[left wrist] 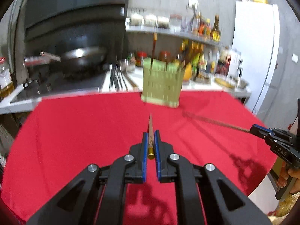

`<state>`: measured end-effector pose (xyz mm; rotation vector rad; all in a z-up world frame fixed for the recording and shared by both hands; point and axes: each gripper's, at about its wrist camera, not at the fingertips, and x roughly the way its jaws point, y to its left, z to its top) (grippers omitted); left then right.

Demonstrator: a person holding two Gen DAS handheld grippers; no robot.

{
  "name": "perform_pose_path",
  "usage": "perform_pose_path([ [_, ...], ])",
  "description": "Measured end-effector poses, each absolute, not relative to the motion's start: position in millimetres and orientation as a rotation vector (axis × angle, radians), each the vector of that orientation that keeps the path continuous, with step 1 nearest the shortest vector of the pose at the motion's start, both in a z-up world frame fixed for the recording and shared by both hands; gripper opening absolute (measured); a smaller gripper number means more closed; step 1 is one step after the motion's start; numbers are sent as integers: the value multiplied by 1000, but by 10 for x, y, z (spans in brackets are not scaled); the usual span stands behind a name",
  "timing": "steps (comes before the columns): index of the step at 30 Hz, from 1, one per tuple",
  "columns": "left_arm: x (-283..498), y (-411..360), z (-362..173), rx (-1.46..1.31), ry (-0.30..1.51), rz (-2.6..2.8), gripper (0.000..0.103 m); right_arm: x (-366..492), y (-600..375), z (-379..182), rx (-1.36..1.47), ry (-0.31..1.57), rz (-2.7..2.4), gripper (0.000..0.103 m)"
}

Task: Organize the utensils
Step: 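Raise both chopsticks upright and carry them over the green holder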

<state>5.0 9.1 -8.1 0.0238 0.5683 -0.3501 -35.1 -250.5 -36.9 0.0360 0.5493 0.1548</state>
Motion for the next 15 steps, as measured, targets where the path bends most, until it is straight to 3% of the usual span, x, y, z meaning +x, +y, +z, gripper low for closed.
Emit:
perform_pose_path([
  [7, -80, 249, 447, -21, 412, -347, 7, -447, -2477, 243, 17, 399, 161, 7],
  [15, -126, 277, 623, -32, 371, -360, 7, -447, -2446, 573, -11, 337, 163, 7],
])
